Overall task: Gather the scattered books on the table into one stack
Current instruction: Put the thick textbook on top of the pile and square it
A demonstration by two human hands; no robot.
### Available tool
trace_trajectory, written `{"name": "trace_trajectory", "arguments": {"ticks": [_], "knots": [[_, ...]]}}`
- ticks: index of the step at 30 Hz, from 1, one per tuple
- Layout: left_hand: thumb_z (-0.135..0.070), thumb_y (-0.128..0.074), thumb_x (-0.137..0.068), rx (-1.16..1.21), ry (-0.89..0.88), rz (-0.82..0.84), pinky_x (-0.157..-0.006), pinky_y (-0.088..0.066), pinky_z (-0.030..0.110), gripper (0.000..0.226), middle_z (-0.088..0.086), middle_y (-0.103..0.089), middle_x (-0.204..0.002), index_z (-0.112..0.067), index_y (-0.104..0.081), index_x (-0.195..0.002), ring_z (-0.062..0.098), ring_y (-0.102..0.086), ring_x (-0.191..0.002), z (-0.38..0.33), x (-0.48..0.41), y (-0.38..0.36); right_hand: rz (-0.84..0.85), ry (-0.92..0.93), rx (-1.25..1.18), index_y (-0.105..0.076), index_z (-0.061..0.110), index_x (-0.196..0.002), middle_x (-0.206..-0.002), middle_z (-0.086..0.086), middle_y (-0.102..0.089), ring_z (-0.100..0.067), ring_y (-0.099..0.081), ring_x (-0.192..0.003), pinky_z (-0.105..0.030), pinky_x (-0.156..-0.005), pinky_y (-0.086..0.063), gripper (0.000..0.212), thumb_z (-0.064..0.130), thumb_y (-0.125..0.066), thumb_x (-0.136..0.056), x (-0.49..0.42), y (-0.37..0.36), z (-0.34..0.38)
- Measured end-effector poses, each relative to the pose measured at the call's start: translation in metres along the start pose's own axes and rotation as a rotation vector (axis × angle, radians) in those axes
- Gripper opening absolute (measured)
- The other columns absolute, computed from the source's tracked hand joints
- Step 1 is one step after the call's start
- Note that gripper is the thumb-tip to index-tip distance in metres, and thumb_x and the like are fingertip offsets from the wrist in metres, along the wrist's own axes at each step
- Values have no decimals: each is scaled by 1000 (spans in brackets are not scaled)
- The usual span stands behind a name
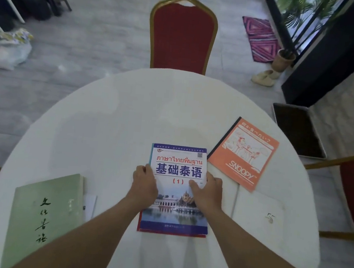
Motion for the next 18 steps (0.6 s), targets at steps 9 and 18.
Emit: {"name": "trace_trajectory", "arguments": {"ticks": [9, 18], "knots": [[-9, -57, -95, 78, 13, 42, -102, -47, 33, 50, 10, -29, -140, -9, -31, -137, 24, -35, -128, 3, 5, 11, -4, -13, 42, -67, 23, -115, -115, -5, -54, -23, -62, -104, -34, -90, -56, 30, 36, -75, -90, 3, -1, 2], [-10, -54, -97, 58, 96, 27, -100, -48, 31, 43, 11, -30, -140, -8, -33, -134, 22, -36, -127, 41, 9, 32, 102, 76, 102, -65, 19, -115, -114, -2, -44, -23, -58, -109, -33, -91, -56, 31, 35, -75, -91, 3, -32, 35]]}}
Point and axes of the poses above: each hand's wrist, its own x-axis away from the middle knuckle, its own y-axis out of the back of the hand, z = x × y, the point moved 1 cm from there along -x, towards the middle knuckle
